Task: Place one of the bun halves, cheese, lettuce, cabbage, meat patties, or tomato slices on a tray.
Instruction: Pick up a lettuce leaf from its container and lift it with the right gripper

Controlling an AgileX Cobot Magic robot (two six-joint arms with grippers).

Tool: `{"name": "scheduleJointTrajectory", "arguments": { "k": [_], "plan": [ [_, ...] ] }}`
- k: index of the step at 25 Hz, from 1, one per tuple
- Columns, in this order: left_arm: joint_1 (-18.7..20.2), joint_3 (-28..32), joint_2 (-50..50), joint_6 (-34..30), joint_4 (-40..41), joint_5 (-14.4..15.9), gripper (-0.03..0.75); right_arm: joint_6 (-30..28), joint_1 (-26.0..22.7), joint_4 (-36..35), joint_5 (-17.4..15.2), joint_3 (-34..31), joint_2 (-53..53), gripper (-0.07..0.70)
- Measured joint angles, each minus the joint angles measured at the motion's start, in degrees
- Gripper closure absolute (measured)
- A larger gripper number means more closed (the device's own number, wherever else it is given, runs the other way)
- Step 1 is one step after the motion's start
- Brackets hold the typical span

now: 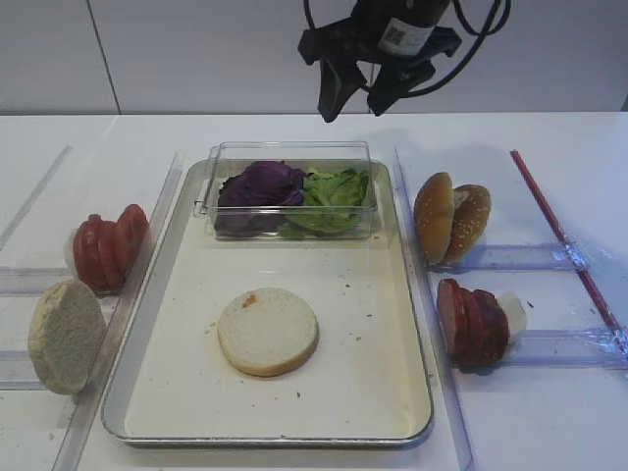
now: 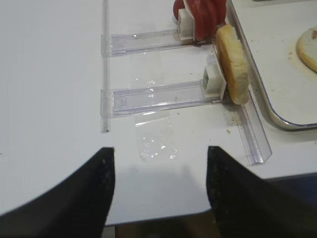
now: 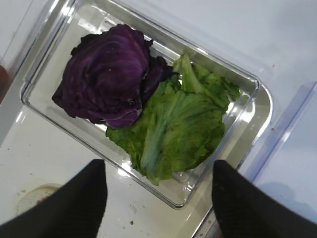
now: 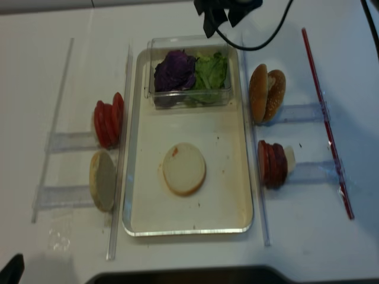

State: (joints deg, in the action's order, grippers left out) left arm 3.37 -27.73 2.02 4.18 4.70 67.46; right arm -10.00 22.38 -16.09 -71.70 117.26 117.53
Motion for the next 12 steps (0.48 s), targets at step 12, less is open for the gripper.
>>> {"name": "scheduleJointTrajectory", "arguments": {
  "k": [12],
  "plan": [
    [0.00,0.00,0.00,0.00,0.00,0.00,0.299,-2.94,2.19,-1.53,0.11,0.20,3.09,0.150]
  ]
}}
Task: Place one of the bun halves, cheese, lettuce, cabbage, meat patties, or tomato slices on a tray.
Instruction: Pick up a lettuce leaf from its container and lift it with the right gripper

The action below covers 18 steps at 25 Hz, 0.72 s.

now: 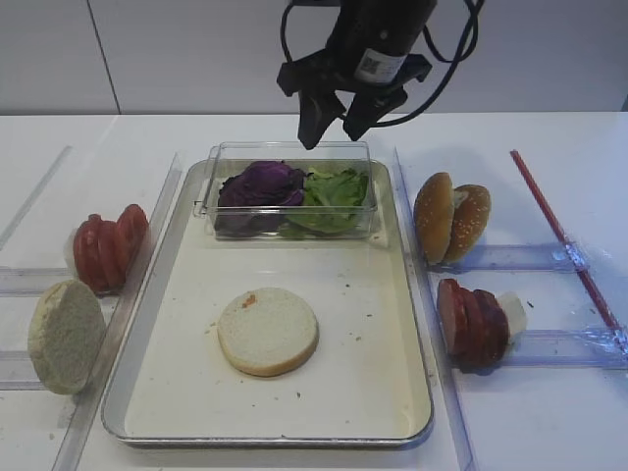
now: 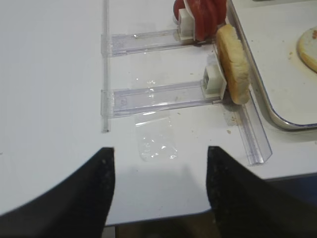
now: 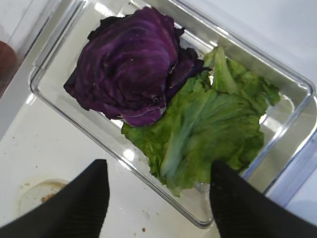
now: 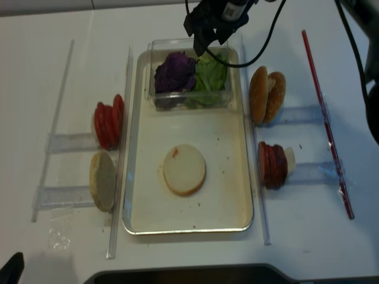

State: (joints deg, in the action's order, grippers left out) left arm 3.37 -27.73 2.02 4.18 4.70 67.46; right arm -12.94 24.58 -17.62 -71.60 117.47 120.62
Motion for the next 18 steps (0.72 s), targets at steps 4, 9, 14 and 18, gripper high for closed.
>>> {"name": "scheduleJointTrajectory", "arguments": {
  "k": [4,9,14,18],
  "plan": [
    [0.00,0.00,0.00,0.00,0.00,0.00,0.299,-1.92,0.00,-2.66,0.12,0.00,1.48,0.154],
    [0.00,0.00,0.00,0.00,0.00,0.00,0.299,-4.06,0.00,-3.57,0.12,0.14,1.81,0.155],
    [0.00,0.00,0.00,0.00,0.00,0.00,0.299,-7.44,0.00,-1.73,0.12,0.23,1.81,0.171],
    [0.00,0.00,0.00,0.00,0.00,0.00,0.299,-8.92,0.00,-1.17,0.34,0.23,1.84,0.176]
  ]
}}
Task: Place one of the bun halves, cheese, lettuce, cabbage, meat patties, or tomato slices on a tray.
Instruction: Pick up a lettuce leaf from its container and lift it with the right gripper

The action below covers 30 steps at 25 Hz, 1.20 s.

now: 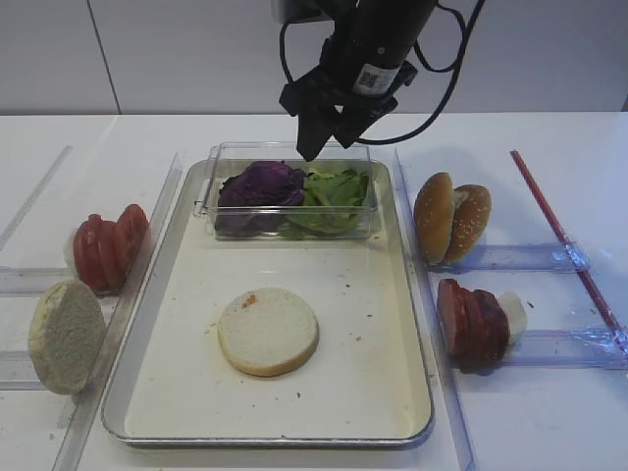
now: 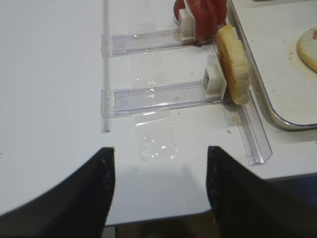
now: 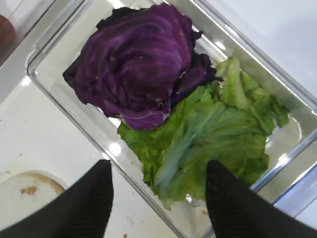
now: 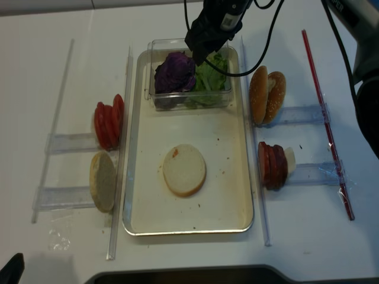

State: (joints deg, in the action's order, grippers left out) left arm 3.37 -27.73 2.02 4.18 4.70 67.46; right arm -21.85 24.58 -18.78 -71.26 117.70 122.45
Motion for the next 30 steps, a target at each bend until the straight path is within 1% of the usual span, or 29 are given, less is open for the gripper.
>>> {"name": "scheduleJointTrajectory", "arguments": {
  "k": [2,6,11,17,22,25,30],
  "plan": [
    [0.00,0.00,0.00,0.00,0.00,0.00,0.299,-0.68,0.00,0.08,0.28,0.00,0.45,0.178],
    [0.00,0.00,0.00,0.00,0.00,0.00,0.299,-3.80,0.85,1.09,0.83,0.00,2.01,0.180],
    [0.00,0.00,0.00,0.00,0.00,0.00,0.299,-4.06,2.33,2.63,1.93,0.00,3.17,0.196],
    [0.00,0.00,0.00,0.00,0.00,0.00,0.299,2.30,2.33,4.78,2.30,0.00,4.72,0.197],
    [0.00,0.00,0.00,0.00,0.00,0.00,0.299,4.57,2.33,5.39,2.90,0.00,4.96,0.197],
    [0.00,0.00,0.00,0.00,0.00,0.00,0.299,8.52,2.33,6.57,3.42,0.00,4.96,0.197],
    [0.00,0.00,0.00,0.00,0.00,0.00,0.299,12.55,2.33,8.03,3.82,0.02,5.66,0.197]
  ]
}}
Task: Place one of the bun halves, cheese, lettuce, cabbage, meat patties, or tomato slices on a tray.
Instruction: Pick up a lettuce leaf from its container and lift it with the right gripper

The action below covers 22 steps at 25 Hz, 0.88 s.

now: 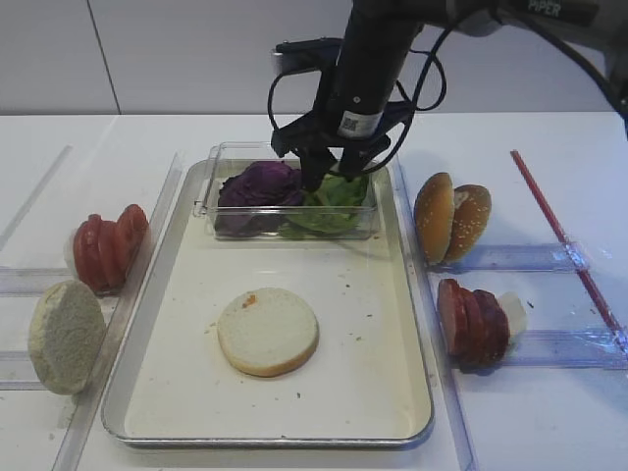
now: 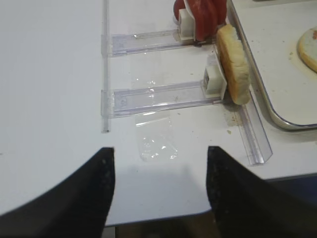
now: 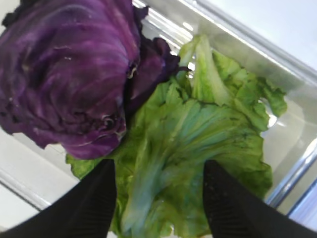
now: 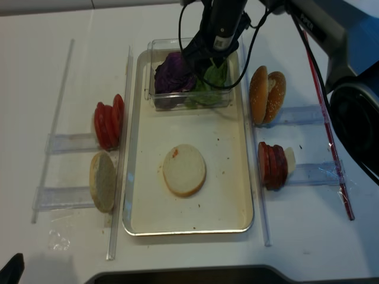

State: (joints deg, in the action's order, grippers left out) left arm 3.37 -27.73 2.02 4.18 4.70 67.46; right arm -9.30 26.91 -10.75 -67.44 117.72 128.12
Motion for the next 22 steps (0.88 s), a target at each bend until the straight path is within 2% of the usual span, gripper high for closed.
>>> {"name": "scheduleJointTrajectory", "arguments": {
  "k": [13,22],
  "plan": [
    [0.00,0.00,0.00,0.00,0.00,0.00,0.299,0.70,0.00,0.00,2.09,0.00,1.74,0.197],
    [0.00,0.00,0.00,0.00,0.00,0.00,0.299,0.70,0.00,1.27,0.67,4.54,4.81,0.197]
  ]
}}
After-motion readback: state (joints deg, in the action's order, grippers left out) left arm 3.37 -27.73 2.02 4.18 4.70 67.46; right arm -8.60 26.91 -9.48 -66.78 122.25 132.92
